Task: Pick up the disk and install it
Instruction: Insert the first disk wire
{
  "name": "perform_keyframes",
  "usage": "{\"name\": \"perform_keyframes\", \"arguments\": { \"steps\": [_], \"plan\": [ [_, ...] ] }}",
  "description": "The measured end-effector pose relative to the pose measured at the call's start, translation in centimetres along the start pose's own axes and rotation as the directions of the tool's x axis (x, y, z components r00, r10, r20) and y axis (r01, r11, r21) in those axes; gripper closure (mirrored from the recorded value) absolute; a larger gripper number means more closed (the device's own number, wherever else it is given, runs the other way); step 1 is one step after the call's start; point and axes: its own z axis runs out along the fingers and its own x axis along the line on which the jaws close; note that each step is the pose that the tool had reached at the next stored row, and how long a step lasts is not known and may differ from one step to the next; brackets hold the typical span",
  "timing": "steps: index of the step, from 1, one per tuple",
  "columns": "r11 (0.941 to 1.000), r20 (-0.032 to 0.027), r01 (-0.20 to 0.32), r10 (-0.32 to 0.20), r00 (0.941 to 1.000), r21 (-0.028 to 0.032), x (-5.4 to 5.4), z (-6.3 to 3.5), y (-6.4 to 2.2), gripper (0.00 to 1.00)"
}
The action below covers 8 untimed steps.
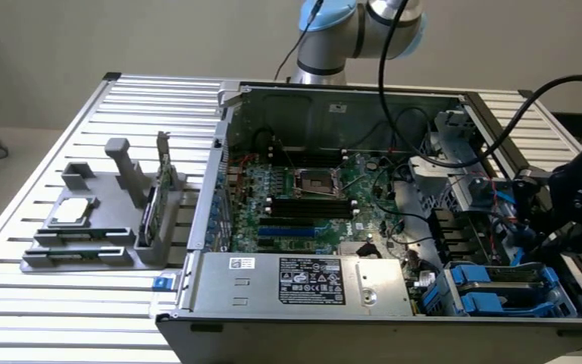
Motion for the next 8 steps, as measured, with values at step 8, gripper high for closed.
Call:
{"name": "perform_keyframes", "arguments": {
  "steps": [8],
  "plan": [
    [1.0000,-0.0076,-0.001,0.001,1.0000,-0.0088,0.8,-1.06,-0.15,0.75]
  ]
}}
